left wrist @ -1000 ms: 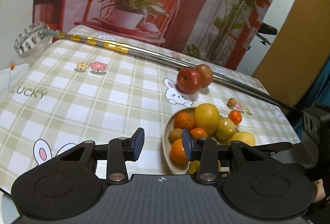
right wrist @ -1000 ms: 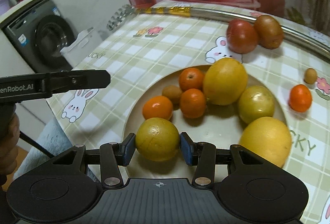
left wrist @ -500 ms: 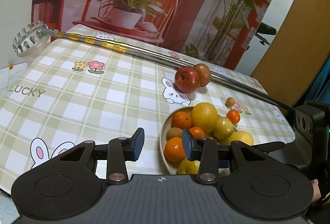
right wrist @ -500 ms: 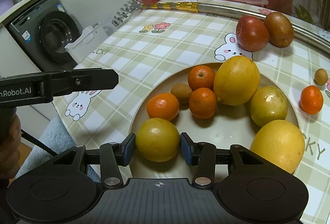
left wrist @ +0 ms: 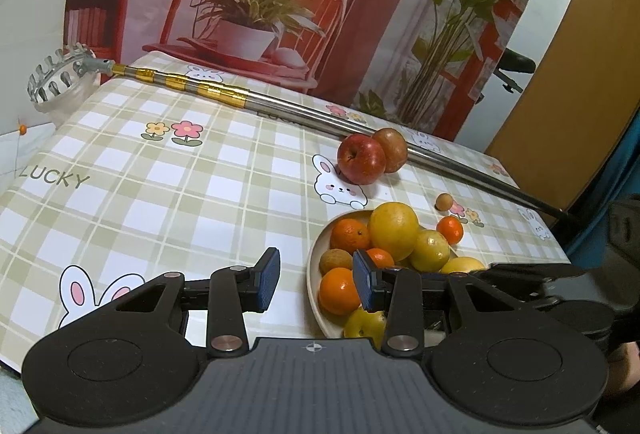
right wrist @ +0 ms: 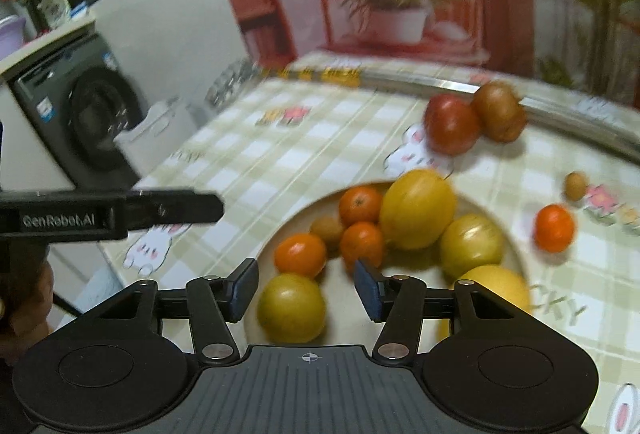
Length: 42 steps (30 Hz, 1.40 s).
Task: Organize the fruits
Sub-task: 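Lower the small yellow citrus onto the plate and open the right tool, then move the left tool to a kiwi and close on it while the right tool reaches a tangerine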
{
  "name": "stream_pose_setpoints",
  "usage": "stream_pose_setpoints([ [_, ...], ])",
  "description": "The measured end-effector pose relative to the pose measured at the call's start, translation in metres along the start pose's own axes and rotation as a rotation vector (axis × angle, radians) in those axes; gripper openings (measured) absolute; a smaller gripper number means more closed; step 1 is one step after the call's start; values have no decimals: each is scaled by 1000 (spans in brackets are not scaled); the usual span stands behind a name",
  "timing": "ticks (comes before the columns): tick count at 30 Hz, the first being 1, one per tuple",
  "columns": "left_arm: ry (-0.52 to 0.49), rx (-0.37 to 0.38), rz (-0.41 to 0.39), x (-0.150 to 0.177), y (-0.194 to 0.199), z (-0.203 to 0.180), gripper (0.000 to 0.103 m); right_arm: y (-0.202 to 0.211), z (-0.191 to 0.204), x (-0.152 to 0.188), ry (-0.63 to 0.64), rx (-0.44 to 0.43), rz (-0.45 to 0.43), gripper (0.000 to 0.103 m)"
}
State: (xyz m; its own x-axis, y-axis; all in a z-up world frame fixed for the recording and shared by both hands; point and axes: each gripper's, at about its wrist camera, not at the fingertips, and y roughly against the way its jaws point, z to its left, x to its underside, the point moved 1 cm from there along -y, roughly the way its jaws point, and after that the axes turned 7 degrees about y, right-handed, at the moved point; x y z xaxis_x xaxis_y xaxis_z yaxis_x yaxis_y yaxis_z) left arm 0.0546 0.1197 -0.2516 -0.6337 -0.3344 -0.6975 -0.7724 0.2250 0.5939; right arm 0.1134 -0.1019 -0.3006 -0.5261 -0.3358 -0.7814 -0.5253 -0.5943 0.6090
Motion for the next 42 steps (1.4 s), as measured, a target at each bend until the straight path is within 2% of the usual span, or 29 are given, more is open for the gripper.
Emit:
stream_pose_setpoints([
  [7, 2, 8, 3, 1, -2, 1, 42, 25, -12, -3, -18, 149, -120, 56],
  [21, -10, 32, 3, -10, -3, -4, 42, 39, -31, 0, -68, 263, -194, 56],
  [33, -117, 119, 46, -41, -27, -54, 42, 73, -95, 11, -188, 378, -286, 56],
  [42, -150, 202, 139, -66, -92, -111, 42, 71, -140, 38, -223, 445, -288, 56],
])
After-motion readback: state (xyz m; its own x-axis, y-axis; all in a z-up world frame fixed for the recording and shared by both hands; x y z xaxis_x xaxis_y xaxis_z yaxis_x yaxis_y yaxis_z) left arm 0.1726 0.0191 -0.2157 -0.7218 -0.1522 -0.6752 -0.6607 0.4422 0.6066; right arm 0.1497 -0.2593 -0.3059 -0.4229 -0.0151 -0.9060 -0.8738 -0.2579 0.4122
